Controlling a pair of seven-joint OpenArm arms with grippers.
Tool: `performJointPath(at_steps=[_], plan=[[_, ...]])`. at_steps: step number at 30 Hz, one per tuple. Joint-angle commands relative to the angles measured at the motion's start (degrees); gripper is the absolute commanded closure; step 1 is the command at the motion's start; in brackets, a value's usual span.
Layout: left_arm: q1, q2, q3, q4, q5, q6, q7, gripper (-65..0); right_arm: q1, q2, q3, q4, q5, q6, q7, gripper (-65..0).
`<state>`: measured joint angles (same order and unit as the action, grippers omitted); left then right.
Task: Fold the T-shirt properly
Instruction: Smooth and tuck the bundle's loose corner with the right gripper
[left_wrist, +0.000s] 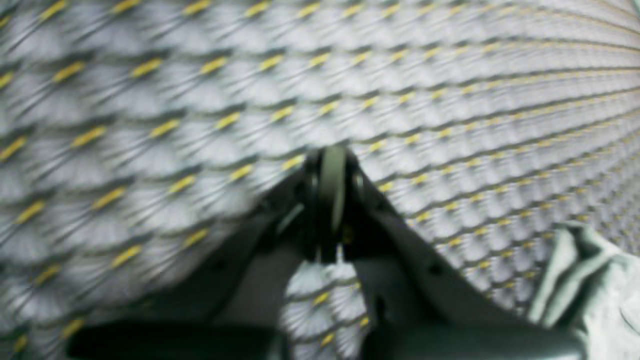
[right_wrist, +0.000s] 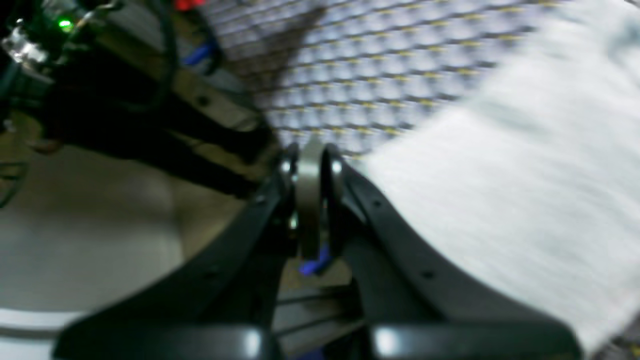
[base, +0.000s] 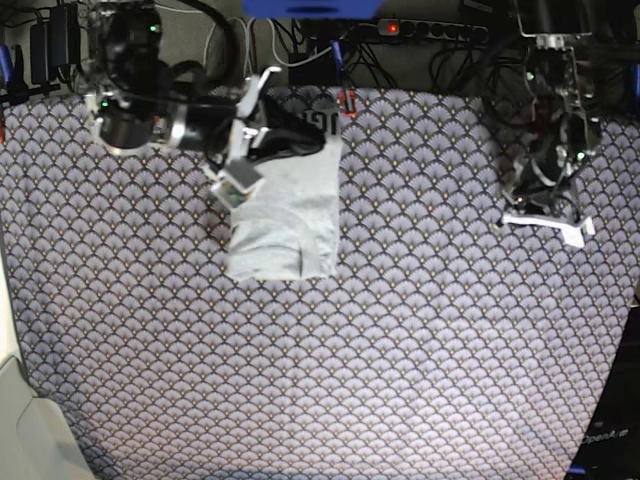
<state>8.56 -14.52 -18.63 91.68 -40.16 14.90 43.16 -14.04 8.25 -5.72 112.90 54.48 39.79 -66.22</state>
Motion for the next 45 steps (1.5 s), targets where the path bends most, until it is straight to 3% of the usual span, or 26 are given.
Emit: performJointPath(at_steps=[1,22,28,32,39,45], plan=[[-1.2,-0.5,-0.9,1.8,-0.4,-0.7,0.0,-0.3,0.7,0.2,-0.7,0.2,1.3,0.2,1.4,0.0],[-1.7,-0.4,-2.8,4.4,-0.3,-0.7,1.6,-0.3,12.2,2.3,-5.1,-43.7,1.3,0.2,15.5,0.0],[-1.7,-0.4,-2.8,4.4,-0.3,-0.7,1.6,-0.3,12.2,2.3,-5.1,-43.6,1.3,0.2,16.1,0.0],[-2.3,-0.5,-2.8,4.4,-0.3,-0.7,1.6,-0.3,10.9,3.1,-5.1,-34.6,1.4,0.2,15.4,0.0],[-2.4,-0.5,-2.8,4.4,-0.3,-0.7,1.6,-0.3,12.9,3.7,-2.9,-14.6,1.5,0.2,5.5,0.0],[-2.2,-0.6,-2.8,4.5,-0.3,-0.7,1.6,-0.3,21.3,2.9,-2.9,-19.9,1.4,0.2,2.3,0.0]])
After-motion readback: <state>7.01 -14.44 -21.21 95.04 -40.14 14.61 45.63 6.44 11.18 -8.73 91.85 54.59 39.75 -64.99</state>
